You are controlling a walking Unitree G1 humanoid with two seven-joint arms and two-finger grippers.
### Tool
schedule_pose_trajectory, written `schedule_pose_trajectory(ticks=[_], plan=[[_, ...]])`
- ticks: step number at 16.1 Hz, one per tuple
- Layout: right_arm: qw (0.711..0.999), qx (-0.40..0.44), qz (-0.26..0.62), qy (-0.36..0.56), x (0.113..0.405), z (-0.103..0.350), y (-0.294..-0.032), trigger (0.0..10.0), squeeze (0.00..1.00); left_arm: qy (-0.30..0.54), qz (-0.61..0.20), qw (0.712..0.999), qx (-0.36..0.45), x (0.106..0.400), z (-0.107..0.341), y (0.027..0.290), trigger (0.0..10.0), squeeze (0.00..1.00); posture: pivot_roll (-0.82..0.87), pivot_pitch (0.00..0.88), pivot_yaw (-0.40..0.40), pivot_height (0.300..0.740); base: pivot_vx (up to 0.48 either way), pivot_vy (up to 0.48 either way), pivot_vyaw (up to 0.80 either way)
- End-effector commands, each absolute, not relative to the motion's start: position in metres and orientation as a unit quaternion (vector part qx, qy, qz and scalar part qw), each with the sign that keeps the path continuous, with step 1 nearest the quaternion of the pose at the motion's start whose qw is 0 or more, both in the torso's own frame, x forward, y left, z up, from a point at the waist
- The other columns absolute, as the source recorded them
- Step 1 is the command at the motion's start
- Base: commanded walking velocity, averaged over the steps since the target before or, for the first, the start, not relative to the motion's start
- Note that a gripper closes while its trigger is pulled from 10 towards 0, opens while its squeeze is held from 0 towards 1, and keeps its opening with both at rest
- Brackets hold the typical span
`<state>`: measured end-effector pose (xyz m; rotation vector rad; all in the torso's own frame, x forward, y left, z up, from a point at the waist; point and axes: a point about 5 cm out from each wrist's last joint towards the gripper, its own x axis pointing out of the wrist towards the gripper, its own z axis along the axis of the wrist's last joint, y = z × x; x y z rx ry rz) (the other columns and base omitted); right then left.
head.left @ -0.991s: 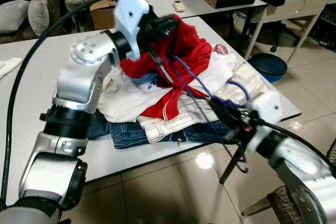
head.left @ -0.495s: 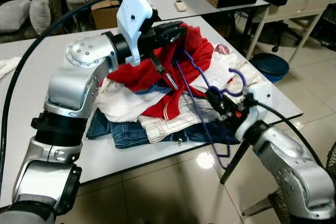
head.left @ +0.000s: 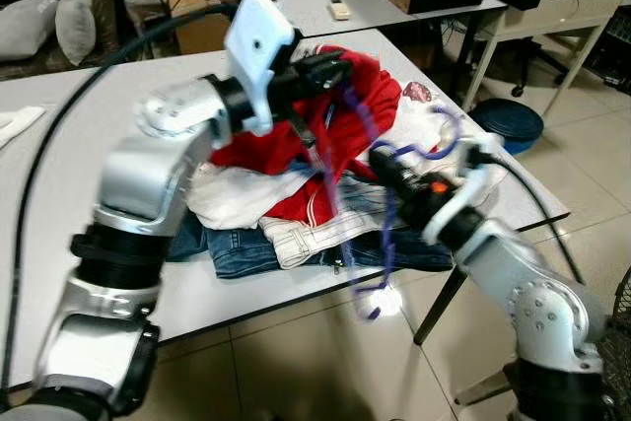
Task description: Hang hanger
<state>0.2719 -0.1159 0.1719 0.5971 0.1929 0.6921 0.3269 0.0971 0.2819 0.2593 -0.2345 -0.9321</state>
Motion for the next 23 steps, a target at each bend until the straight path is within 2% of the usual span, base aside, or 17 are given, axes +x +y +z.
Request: schedule_pose_trajectory(ticks=[1,2,3,4,6,8,9,11,16,21,23], plan=[[0.877,0.301,0.353,0.123,0.271,0.167,-0.107,10.0,0.0,-0.12,-0.444,0.88,0.12,0.325,0.286,0.092,0.5,0.0,-0.01,0.0,0.028,0.74,0.0,0.0,0.0],[0.866,0.309,0.363,0.149,0.271,0.161,-0.101,10.0,0.0,-0.13,-0.425,0.888,0.116,0.328,0.288,0.091,1.0,0.0,-0.01,0.0,0.025,0.74,0.0,0.0,0.0],[0.863,0.312,0.367,0.156,0.27,0.161,-0.1,10.0,0.0,-0.133,-0.418,0.892,0.112,0.329,0.29,0.092,1.0,0.0,-0.01,0.0,0.025,0.74,0.0,0.0,0.0],[0.864,0.314,0.362,0.154,0.272,0.161,-0.1,10.0,0.0,-0.135,-0.409,0.896,0.111,0.33,0.293,0.095,0.0,0.0,-0.01,0.0,0.025,0.74,0.0,0.0,0.0],[0.86,0.388,0.308,0.121,0.285,0.167,-0.114,10.0,0.0,-0.112,-0.421,0.889,0.14,0.327,0.29,0.104,0.2,0.0,0.0,0.0,0.019,0.74,0.0,0.0,0.0],[0.851,0.42,0.297,0.103,0.287,0.173,-0.122,10.0,0.0,-0.099,-0.408,0.888,0.189,0.329,0.281,0.11,0.7,0.0,0.01,0.0,0.021,0.74,0.0,0.0,0.0],[0.843,0.442,0.293,0.089,0.287,0.177,-0.126,10.0,0.0,-0.092,-0.393,0.883,0.239,0.332,0.275,0.116,0.4,0.0,0.01,0.0,0.023,0.74,0.0,0.0,0.0],[0.835,0.462,0.287,0.081,0.287,0.179,-0.13,10.0,0.0,-0.082,-0.39,0.876,0.27,0.333,0.269,0.119,0.2,0.0,0.0,0.0,0.031,0.74,0.0,0.0,0.0],[0.802,0.54,0.25,0.053,0.298,0.185,-0.142,10.0,0.0,-0.067,-0.407,0.858,0.308,0.329,0.259,0.121,0.0,0.0,0.0,0.0,0.039,0.74,0.0,0.0,0.0],[0.811,0.555,0.175,0.056,0.32,0.179,-0.148,10.0,0.0,-0.045,-0.438,0.847,0.298,0.322,0.249,0.122,0.0,0.0,0.01,0.0,0.042,0.74,0.0,0.0,0.0],[0.78,0.614,0.114,0.041,0.346,0.181,-0.147,10.0,0.0,-0.018,-0.483,0.839,0.25,0.311,0.236,0.116,0.0,0.0,0.02,0.0,0.041,0.74,0.0,0.0,0.0]])
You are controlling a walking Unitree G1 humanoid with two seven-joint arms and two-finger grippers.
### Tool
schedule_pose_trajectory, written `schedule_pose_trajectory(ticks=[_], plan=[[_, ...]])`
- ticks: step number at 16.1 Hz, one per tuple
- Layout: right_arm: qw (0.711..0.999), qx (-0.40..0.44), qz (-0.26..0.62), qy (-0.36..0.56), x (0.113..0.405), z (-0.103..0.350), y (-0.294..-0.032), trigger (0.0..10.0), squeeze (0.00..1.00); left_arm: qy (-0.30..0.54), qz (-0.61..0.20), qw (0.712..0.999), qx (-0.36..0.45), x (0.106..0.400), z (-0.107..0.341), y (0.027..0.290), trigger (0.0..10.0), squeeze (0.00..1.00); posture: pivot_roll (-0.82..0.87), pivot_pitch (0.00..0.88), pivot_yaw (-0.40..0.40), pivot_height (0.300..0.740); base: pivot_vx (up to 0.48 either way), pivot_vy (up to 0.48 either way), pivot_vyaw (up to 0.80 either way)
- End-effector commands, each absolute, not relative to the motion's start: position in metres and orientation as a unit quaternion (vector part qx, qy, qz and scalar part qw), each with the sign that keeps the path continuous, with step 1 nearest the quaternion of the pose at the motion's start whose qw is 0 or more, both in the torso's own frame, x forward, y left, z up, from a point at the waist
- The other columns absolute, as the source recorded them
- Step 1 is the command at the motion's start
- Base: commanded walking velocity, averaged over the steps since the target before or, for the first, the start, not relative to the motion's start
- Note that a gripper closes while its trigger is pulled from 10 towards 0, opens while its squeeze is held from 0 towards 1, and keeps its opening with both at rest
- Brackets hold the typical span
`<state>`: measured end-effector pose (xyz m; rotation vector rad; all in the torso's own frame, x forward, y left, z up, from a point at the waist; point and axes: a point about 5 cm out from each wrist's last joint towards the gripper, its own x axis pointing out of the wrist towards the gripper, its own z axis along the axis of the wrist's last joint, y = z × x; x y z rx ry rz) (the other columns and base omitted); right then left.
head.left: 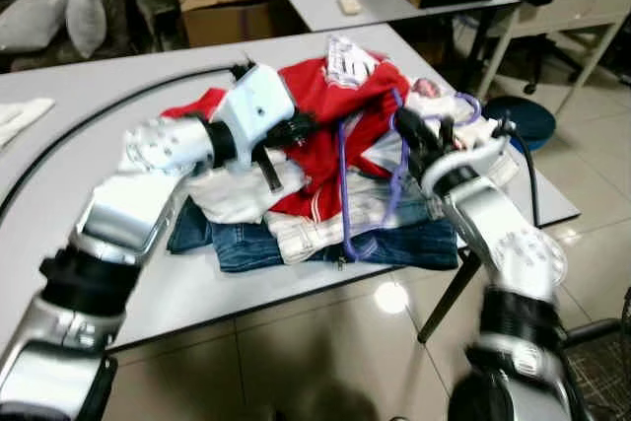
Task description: Hang hanger
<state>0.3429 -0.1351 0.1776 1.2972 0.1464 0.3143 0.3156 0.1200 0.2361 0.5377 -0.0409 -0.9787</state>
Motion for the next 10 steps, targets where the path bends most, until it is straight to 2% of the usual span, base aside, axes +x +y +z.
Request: schedule_pose_trajectory(ticks=[1,3,5,7,10], plan=[[0.775,0.621,0.113,0.039,0.35,0.182,-0.145,10.0,0.0,-0.015,-0.486,0.839,0.245,0.311,0.233,0.115,0.0,0.0,0.02,0.0,0.041,0.74,0.0,0.0,0.0],[0.762,0.635,0.121,0.034,0.361,0.19,-0.136,10.0,0.0,-0.005,-0.476,0.85,0.227,0.315,0.222,0.109,0.0,0.0,0.03,0.0,0.034,0.74,0.0,0.0,0.0],[0.763,0.633,0.126,0.033,0.366,0.194,-0.128,10.0,0.0,0.01,-0.472,0.853,0.223,0.317,0.212,0.106,0.0,0.0,0.03,0.0,0.04,0.74,0.0,0.0,0.0],[0.769,0.629,0.114,0.027,0.372,0.196,-0.126,10.0,0.0,0.032,-0.499,0.842,0.205,0.308,0.209,0.105,0.0,0.0,0.03,0.0,0.043,0.74,0.0,0.0,0.0],[0.778,0.623,0.079,0.011,0.381,0.196,-0.135,10.0,0.0,0.075,-0.552,0.809,0.186,0.292,0.2,0.111,0.0,0.0,0.03,0.0,0.045,0.74,0.0,0.0,0.0]])
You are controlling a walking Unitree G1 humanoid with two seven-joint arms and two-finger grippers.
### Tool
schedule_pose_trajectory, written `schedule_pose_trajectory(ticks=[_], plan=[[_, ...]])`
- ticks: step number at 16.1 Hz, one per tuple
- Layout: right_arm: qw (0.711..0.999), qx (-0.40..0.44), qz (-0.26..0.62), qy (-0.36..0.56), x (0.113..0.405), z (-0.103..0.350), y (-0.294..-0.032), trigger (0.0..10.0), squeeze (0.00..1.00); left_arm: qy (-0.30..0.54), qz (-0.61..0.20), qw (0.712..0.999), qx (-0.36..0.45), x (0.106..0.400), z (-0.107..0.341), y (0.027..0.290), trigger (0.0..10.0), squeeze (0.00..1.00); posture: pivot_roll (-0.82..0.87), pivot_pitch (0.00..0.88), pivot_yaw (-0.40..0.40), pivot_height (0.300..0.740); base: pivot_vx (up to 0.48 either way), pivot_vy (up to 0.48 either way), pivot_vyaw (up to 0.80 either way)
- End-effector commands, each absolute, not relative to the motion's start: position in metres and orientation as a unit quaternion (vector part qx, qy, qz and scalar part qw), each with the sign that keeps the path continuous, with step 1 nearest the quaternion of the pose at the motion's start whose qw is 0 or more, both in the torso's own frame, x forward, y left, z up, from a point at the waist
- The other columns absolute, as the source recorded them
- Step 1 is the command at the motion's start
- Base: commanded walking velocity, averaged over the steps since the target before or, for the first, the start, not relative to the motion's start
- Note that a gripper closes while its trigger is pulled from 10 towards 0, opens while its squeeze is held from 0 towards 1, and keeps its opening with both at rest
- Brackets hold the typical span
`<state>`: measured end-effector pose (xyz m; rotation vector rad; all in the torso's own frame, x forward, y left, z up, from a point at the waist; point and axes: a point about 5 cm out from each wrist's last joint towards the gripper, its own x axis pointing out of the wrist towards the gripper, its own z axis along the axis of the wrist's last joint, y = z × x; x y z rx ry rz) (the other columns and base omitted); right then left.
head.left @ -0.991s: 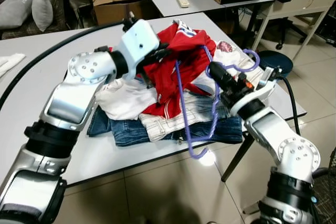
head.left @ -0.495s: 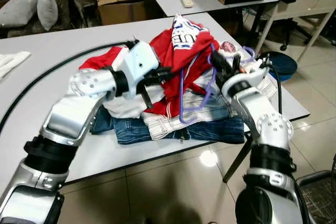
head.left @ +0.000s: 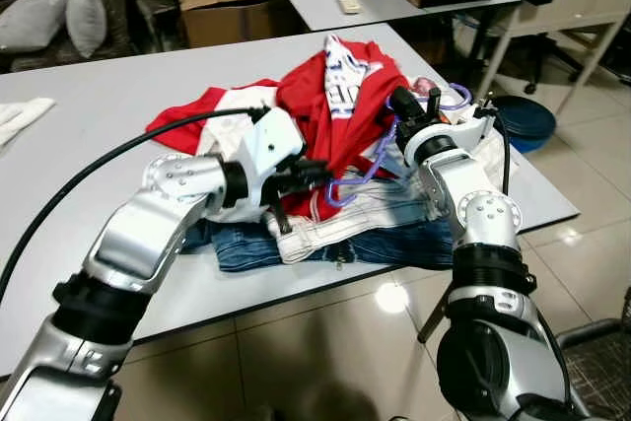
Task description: Hang hanger
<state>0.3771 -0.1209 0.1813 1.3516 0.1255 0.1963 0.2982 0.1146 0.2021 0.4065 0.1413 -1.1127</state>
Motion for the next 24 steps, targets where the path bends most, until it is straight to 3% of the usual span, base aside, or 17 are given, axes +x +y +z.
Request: schedule_pose_trajectory(ticks=[1,2,6,12,16,19,21,24], plan=[[0.779,0.623,0.074,0.009,0.382,0.195,-0.137,10.0,0.0,0.084,-0.563,0.801,0.184,0.288,0.199,0.112,0.0,0.0,0.03,0.0,0.045,0.74,0.0,0.0,0.0],[0.777,0.625,0.071,0.005,0.384,0.196,-0.138,10.0,0.0,0.099,-0.571,0.794,0.182,0.284,0.197,0.115,0.0,0.0,0.03,0.0,0.044,0.74,0.0,0.0,0.0],[0.764,0.642,0.065,-0.009,0.387,0.2,-0.141,10.0,0.0,0.136,-0.543,0.811,0.171,0.286,0.19,0.138,0.0,0.0,0.03,0.0,0.038,0.74,0.0,0.0,0.0],[0.752,0.657,0.053,-0.02,0.391,0.201,-0.144,10.0,0.0,0.167,-0.596,0.776,0.122,0.26,0.184,0.141,0.0,0.0,0.04,0.0,0.031,0.74,0.0,0.0,0.0],[0.735,0.677,0.024,-0.041,0.394,0.204,-0.15,10.0,0.0,0.095,-0.575,0.812,0.018,0.273,0.202,0.119,0.0,0.0,0.04,0.0,0.024,0.74,0.0,0.0,0.0],[0.704,0.707,-0.005,-0.061,0.395,0.204,-0.155,10.0,0.0,0.066,-0.61,0.787,-0.056,0.269,0.216,0.095,0.0,0.0,0.03,0.0,0.028,0.74,0.0,0.0,0.0],[0.693,0.718,-0.014,-0.069,0.396,0.207,-0.157,10.0,0.0,0.094,-0.619,0.779,-0.039,0.263,0.209,0.098,0.0,0.0,0.03,0.0,0.037,0.74,0.0,0.0,0.0],[0.708,0.702,-0.03,-0.071,0.396,0.206,-0.161,10.0,0.0,0.085,-0.603,0.789,-0.077,0.265,0.218,0.106,0.0,0.0,0.03,0.0,0.037,0.74,0.0,0.0,0.0]])
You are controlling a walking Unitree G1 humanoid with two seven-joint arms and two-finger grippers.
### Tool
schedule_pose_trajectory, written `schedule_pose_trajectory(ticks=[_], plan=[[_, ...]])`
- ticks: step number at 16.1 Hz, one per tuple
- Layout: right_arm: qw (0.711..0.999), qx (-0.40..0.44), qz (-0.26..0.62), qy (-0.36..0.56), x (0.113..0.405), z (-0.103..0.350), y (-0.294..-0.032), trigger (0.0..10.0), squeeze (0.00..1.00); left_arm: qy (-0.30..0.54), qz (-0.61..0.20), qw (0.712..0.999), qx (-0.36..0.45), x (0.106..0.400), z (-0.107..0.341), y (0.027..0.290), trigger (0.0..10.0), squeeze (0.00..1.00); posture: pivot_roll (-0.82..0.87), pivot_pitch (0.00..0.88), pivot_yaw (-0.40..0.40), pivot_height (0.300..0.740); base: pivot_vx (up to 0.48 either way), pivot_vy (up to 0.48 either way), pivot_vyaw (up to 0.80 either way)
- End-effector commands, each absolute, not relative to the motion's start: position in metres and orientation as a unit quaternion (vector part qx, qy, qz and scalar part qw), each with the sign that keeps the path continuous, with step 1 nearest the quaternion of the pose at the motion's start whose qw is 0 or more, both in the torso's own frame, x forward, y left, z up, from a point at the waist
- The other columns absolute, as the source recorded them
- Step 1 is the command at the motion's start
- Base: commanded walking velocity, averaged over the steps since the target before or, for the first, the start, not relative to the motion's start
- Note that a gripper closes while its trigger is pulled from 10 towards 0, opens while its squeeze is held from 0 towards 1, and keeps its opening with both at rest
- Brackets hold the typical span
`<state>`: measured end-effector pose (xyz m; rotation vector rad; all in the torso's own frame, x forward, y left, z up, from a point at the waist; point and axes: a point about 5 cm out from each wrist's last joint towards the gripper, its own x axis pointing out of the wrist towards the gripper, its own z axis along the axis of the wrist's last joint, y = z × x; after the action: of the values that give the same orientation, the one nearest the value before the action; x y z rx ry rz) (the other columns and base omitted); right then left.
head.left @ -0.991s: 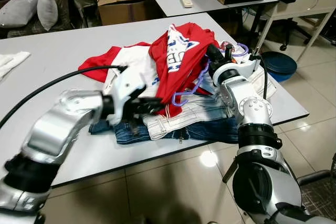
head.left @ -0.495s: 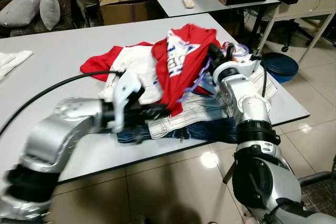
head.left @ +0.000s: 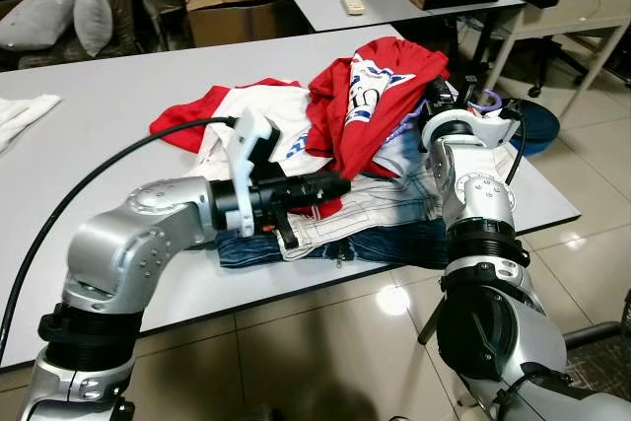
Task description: Hang hanger
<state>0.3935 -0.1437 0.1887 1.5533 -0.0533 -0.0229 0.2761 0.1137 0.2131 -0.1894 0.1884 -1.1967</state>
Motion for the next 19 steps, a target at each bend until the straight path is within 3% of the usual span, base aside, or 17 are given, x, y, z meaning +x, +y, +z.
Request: schedule_pose_trajectory(ticks=[1,4,8,10,12,13,14,15,17,19], plan=[[0.724,0.686,-0.028,-0.064,0.397,0.206,-0.153,10.0,0.0,0.043,-0.59,0.796,-0.132,0.273,0.237,0.104,0.0,0.0,0.03,0.0,0.027,0.74,0.0,0.0,0.0],[0.741,0.67,-0.012,-0.042,0.396,0.205,-0.134,10.0,0.0,0.029,-0.58,0.8,-0.149,0.28,0.246,0.094,0.0,0.0,0.04,0.0,0.021,0.74,0.0,0.0,0.0],[0.751,0.661,0.01,-0.012,0.392,0.203,-0.106,10.0,0.0,0.034,-0.615,0.772,-0.154,0.272,0.25,0.065,0.0,0.0,0.03,0.0,0.026,0.74,0.0,0.0,0.0],[0.782,0.622,0.045,0.008,0.39,0.207,-0.095,10.0,0.0,0.02,-0.57,0.81,-0.138,0.287,0.252,0.062,0.0,0.0,0.03,0.0,0.028,0.74,0.0,0.0,0.0],[0.854,0.513,0.081,0.021,0.384,0.208,-0.087,10.0,0.0,-0.001,-0.516,0.845,-0.141,0.306,0.266,0.074,0.0,0.0,0.03,0.0,0.03,0.74,0.0,0.0,0.0],[0.869,0.489,0.08,0.02,0.381,0.206,-0.091,10.0,0.0,-0.003,-0.503,0.858,-0.103,0.31,0.27,0.082,0.1,0.0,0.03,0.0,0.03,0.74,0.0,0.0,0.0],[0.87,0.488,0.075,0.02,0.379,0.204,-0.094,10.0,0.0,-0.002,-0.503,0.86,-0.084,0.309,0.27,0.085,0.5,0.0,0.03,0.0,0.028,0.74,0.0,0.0,0.0],[0.863,0.501,0.058,0.018,0.378,0.202,-0.102,10.0,0.0,0.005,-0.507,0.861,-0.044,0.306,0.267,0.087,1.6,0.0,0.03,0.0,0.028,0.74,0.0,0.0,0.0],[0.851,0.523,0.053,0.012,0.378,0.204,-0.108,10.0,0.0,0.025,-0.497,0.867,0.0,0.303,0.254,0.083,2.2,0.0,0.03,0.0,0.028,0.74,0.0,0.0,0.0],[0.849,0.52,0.091,-0.005,0.373,0.216,-0.106,10.0,0.0,0.023,-0.436,0.899,0.029,0.317,0.245,0.087,0.0,0.0,0.02,0.0,0.028,0.74,0.0,0.0,0.0]])
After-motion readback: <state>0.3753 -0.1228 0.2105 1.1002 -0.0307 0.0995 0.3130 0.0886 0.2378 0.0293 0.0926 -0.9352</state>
